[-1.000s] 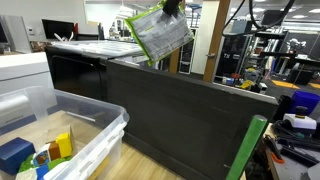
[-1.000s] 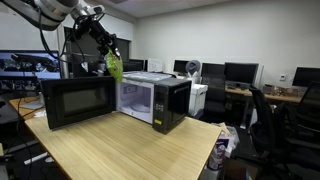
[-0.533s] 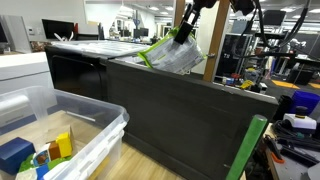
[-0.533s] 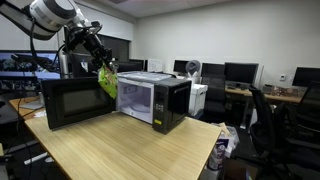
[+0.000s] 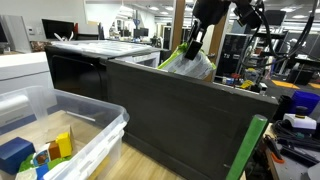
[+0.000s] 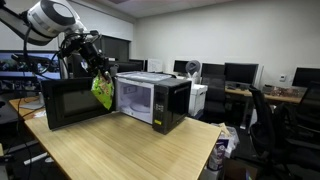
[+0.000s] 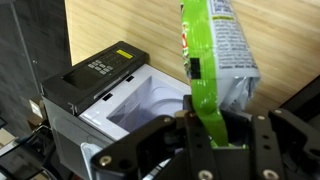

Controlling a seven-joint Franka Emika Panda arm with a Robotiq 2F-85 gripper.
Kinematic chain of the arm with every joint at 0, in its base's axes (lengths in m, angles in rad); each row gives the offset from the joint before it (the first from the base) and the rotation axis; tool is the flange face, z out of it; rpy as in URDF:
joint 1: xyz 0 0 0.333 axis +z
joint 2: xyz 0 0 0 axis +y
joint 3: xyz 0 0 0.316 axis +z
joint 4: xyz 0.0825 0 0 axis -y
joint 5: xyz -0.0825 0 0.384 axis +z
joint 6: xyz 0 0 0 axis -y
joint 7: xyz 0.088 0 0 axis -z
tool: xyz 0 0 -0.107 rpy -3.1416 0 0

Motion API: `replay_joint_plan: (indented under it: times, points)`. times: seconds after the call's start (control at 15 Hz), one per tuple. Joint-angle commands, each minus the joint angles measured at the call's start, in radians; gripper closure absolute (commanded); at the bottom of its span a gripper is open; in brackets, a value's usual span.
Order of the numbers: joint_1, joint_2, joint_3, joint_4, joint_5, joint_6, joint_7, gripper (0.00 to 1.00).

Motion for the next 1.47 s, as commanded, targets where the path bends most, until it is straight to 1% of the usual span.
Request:
replay_joint_plan:
  times: [0.0, 0.13, 0.33, 0.53, 0.67, 0.8, 0.93, 1.07, 1.33, 1.4]
  points:
    - [-0.029, 0.007, 0.023, -0.021, -0.004, 0.004, -0.043, 0.98]
    - [-0.047, 0.024, 0.037, -0.027, -0.053, 0.033, -0.019, 0.98]
    - [-0.076, 0.063, 0.056, -0.026, -0.158, 0.082, 0.022, 0.98]
    - [-0.085, 0.098, 0.056, -0.019, -0.241, 0.134, 0.051, 0.98]
    - [-0.083, 0.124, 0.044, -0.015, -0.273, 0.196, 0.053, 0.98]
    - [-0.098, 0.144, 0.044, -0.008, -0.340, 0.287, 0.084, 0.98]
    - [-0.125, 0.160, 0.049, 0.004, -0.429, 0.370, 0.139, 0.98]
    - [-0.165, 0.169, 0.059, 0.017, -0.579, 0.445, 0.230, 0.98]
    - [-0.205, 0.189, 0.050, 0.041, -0.810, 0.517, 0.377, 0.98]
    - [-0.208, 0.200, 0.042, 0.045, -0.846, 0.533, 0.392, 0.98]
